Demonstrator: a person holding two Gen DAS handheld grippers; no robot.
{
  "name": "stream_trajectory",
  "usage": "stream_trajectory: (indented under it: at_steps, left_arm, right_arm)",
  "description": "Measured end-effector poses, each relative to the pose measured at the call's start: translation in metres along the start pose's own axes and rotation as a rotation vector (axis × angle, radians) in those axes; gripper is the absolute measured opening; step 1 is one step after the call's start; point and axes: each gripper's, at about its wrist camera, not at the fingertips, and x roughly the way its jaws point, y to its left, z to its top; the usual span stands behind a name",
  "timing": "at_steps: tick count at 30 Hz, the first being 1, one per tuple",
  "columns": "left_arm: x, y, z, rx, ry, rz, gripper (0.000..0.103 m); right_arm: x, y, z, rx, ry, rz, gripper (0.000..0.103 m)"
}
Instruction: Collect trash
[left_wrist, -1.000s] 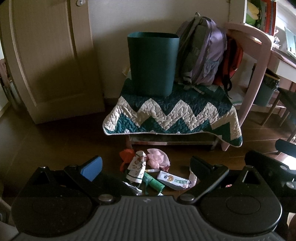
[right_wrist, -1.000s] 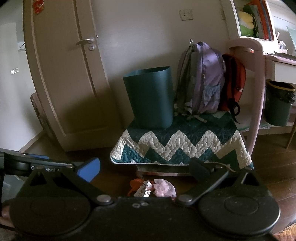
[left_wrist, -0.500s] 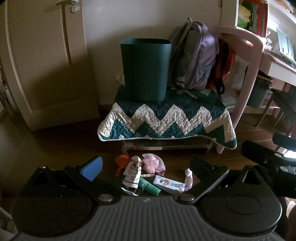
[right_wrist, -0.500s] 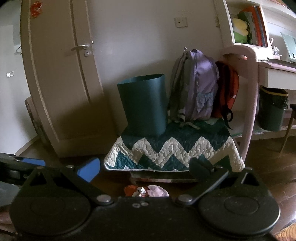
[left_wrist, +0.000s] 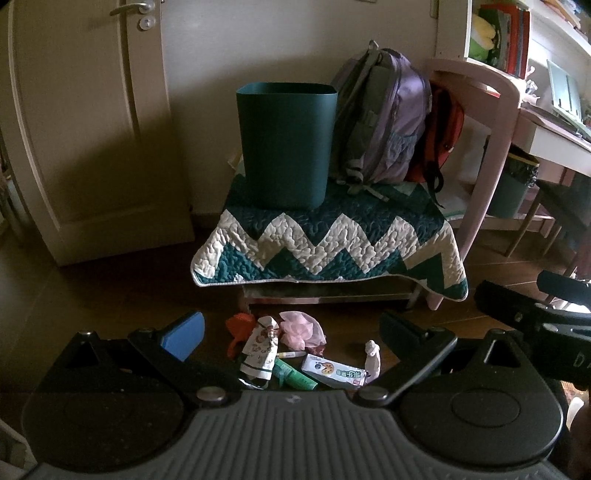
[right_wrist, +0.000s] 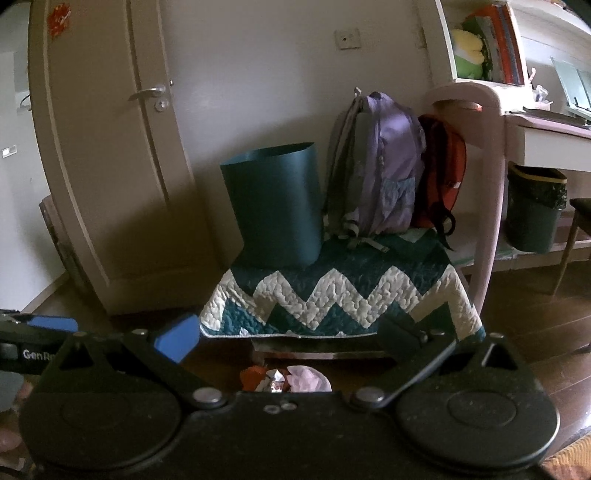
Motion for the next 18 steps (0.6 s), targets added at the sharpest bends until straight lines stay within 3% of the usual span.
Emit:
stream_trajectory:
  at_steps: [11,18]
  left_arm:
    - [0.013,0.005,0.011,-0.013,-0.001,-0.017,0.102]
    - [0.051,0.018,0.022,-0.042,0.063,-0.03,0.102]
  right_arm:
    - [0.02,-0.001,0.003,-0.027,0.035,0.01,0.103]
    - [0.06,-0.006,0.006,-0.036,0.1,0.027,0.101]
